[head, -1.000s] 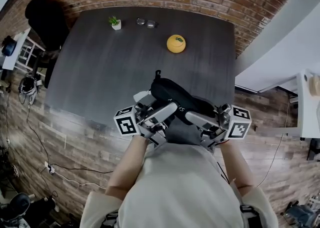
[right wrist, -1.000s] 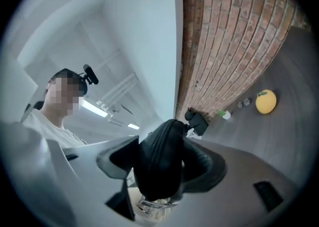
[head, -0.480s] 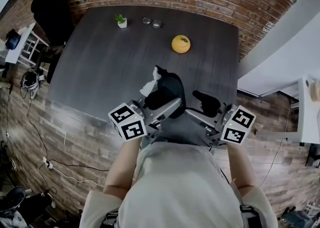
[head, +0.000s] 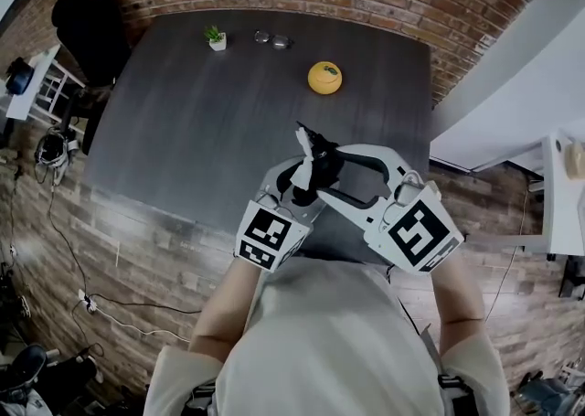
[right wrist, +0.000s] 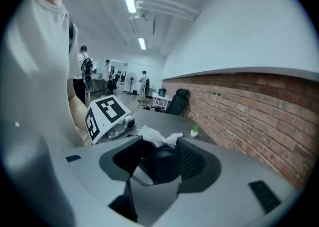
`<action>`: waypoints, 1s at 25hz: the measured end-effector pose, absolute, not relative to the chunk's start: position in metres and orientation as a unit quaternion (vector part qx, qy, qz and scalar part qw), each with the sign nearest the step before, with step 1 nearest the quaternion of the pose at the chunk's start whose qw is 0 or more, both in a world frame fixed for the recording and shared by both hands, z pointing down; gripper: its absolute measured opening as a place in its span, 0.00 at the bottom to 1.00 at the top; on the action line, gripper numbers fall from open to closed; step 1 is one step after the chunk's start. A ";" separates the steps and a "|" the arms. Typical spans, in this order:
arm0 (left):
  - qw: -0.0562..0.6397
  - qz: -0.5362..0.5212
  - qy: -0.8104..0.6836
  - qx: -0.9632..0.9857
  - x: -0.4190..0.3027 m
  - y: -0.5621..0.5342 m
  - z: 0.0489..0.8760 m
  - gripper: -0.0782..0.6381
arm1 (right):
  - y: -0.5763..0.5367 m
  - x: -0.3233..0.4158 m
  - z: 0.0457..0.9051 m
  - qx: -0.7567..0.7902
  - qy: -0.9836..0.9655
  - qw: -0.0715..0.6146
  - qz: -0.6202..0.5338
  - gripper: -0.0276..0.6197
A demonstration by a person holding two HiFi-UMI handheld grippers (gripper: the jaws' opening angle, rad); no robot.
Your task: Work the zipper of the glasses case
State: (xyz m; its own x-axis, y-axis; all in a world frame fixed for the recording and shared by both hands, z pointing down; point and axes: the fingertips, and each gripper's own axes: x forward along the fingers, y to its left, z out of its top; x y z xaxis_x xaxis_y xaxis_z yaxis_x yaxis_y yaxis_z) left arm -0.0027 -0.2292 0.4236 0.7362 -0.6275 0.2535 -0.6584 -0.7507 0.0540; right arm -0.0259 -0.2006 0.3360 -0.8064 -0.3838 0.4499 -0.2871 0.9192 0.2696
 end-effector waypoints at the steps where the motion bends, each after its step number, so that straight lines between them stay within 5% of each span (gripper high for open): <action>1: 0.060 0.119 -0.347 0.928 0.001 -0.228 0.425 0.45 | -0.199 -0.030 0.338 0.166 -0.941 0.272 -0.116 0.38; 7: 0.022 0.156 -0.357 0.921 0.013 -0.225 0.432 0.45 | -0.204 -0.037 0.363 0.121 -0.888 0.380 -0.227 0.38; 10: 0.014 0.170 -0.367 0.914 0.013 -0.224 0.437 0.45 | -0.208 -0.039 0.369 0.117 -0.869 0.411 -0.249 0.30; 14: 0.014 0.169 -0.367 0.914 0.013 -0.225 0.437 0.45 | -0.212 -0.045 0.361 0.133 -0.869 0.396 -0.263 0.14; 25: 0.050 0.107 -0.354 0.928 0.004 -0.225 0.417 0.44 | -0.229 -0.025 0.320 0.181 -0.929 0.281 -0.158 0.12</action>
State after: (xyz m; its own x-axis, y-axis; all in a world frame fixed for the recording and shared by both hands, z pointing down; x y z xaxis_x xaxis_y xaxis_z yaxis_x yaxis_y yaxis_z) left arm 0.0041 -0.2253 0.4174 0.7263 -0.6465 0.2334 -0.6677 -0.7442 0.0163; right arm -0.0246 -0.2291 0.3201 -0.7765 -0.4245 0.4656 -0.2471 0.8850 0.3946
